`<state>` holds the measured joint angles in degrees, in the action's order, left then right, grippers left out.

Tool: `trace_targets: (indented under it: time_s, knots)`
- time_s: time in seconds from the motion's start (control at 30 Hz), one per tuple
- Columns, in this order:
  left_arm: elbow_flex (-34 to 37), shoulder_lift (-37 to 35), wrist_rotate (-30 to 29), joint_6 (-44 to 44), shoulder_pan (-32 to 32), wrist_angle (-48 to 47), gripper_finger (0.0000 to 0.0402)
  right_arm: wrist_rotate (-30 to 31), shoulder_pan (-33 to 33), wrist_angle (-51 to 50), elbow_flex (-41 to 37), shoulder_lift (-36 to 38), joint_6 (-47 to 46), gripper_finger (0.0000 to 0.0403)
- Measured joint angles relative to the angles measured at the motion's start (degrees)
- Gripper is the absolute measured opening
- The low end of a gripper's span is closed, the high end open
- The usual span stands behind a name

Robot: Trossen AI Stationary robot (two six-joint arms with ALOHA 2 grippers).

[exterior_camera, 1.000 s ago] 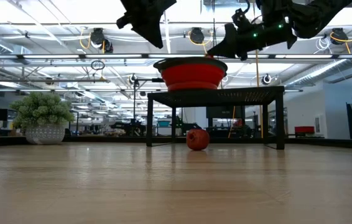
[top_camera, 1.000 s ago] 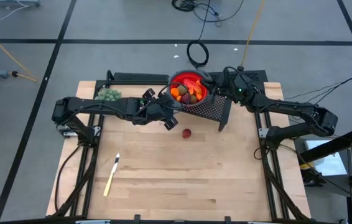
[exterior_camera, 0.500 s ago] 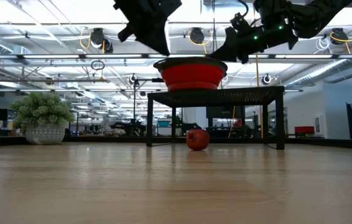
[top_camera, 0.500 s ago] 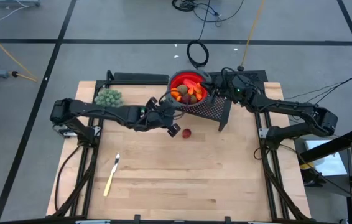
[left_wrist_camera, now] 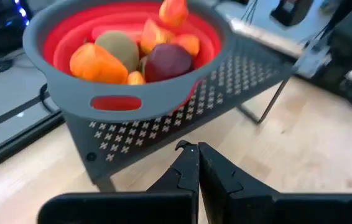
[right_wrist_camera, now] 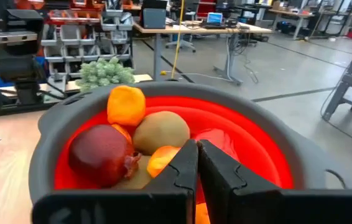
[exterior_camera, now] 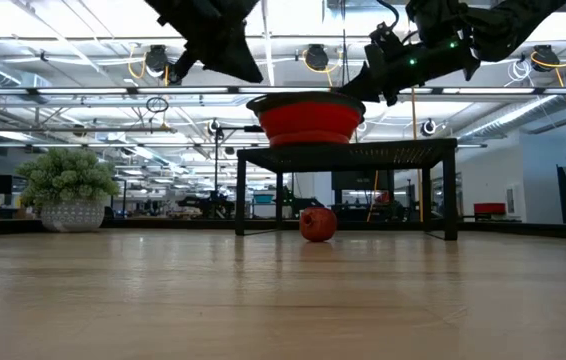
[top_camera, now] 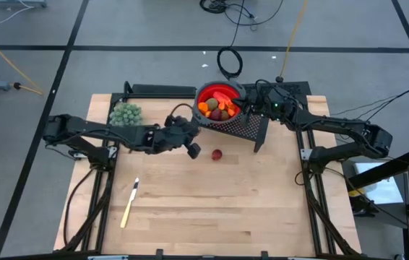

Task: Pick & Place Fruit
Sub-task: Put the pear into the red strainer bowl on the shelf

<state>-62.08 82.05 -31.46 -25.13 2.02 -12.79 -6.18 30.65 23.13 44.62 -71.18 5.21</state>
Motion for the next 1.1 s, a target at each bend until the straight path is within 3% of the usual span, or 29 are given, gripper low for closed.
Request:
trace_targets:
  time_s: [0.27, 0.63, 1.1]
  knots:
    - [11.6, -8.0, 1.9, 2.7, 0.0, 14.9, 0.0006, 0.0, 0.0, -2.8, 0.0, 0.0, 0.0, 0.0004]
    - [22.7, -14.5, 9.8, 6.9, -0.1, 33.9, 0.0002, 0.1, 0.0, -2.8, 0.0, 0.0, -0.1, 0.0004]
    - [26.1, -15.4, 14.9, 7.1, -0.2, 39.5, 0.0011, 0.1, 0.0, -2.4, 0.0, 0.0, -3.3, 0.0005]
